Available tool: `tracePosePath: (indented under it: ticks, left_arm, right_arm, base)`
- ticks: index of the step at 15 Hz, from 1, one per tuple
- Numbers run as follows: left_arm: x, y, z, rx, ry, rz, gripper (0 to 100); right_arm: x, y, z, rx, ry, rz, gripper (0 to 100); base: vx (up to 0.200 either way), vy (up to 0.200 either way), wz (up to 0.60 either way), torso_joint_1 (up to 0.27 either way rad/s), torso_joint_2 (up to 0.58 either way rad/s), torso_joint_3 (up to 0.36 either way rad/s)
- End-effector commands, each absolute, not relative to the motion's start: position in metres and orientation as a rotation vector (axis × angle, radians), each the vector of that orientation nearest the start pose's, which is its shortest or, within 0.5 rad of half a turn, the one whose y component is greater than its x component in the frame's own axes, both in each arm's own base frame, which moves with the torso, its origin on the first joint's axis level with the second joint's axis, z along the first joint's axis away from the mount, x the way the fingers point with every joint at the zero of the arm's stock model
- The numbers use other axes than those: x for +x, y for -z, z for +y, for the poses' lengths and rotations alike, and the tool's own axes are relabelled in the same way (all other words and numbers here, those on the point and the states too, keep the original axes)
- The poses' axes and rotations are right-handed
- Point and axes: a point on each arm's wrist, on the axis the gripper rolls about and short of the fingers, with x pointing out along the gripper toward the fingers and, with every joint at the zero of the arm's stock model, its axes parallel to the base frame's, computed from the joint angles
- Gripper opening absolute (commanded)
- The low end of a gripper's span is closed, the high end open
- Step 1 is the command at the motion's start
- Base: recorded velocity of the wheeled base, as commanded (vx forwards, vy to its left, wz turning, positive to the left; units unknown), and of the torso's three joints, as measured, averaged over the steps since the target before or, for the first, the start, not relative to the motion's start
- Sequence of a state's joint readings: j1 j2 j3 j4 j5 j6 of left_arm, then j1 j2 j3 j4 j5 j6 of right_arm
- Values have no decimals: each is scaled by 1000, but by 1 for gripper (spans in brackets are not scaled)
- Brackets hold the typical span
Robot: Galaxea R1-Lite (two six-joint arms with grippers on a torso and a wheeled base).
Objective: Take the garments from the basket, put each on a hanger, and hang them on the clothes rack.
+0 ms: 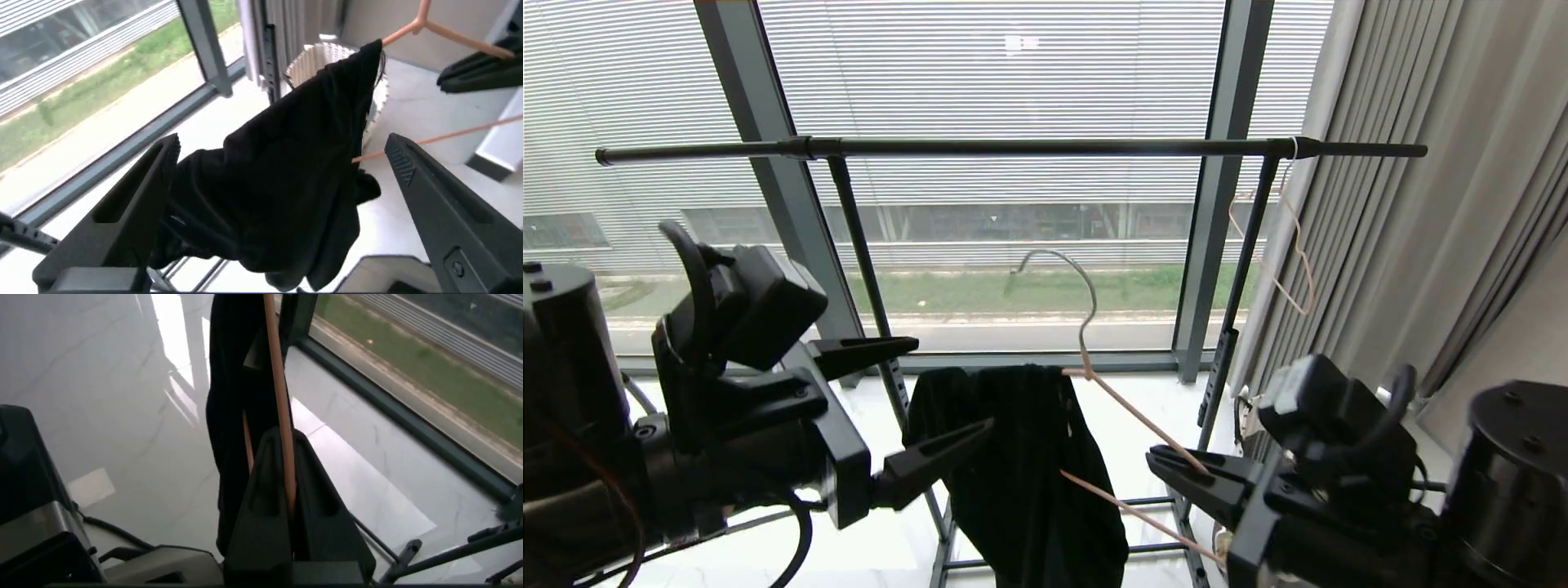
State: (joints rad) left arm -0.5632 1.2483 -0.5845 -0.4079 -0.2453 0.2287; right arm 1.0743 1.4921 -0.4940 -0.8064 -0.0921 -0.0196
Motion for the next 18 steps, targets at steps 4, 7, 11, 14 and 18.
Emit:
tracePosePath:
  ticks: [4, 7, 11, 14, 18]
  left_arm:
    - [132, -176, -108, 406, 1093, 181, 100]
    - [142, -162, -118, 527, 1146, 185, 100]
    - [138, -157, -128, 553, 1211, 191, 100]
    - [138, -152, -134, 569, 1236, 203, 100]
    - [138, -148, -137, 590, 1256, 209, 100]
  right_arm:
    - [63, -160, 159, -178, -1134, 136, 0]
    - [53, -152, 158, -226, -1217, 141, 0]
    - [53, -152, 160, -254, -1248, 125, 0]
    - [49, -151, 164, -259, -1277, 125, 0]
    - [48, -157, 174, -254, -1290, 112, 0]
  base:
    - [0, 0, 0, 0, 0, 0]
    - [0, 0, 0, 0, 0, 0]
    - [0, 0, 0, 0, 0, 0]
    - [0, 0, 0, 0, 0, 0]
    - [0, 0, 0, 0, 0, 0]
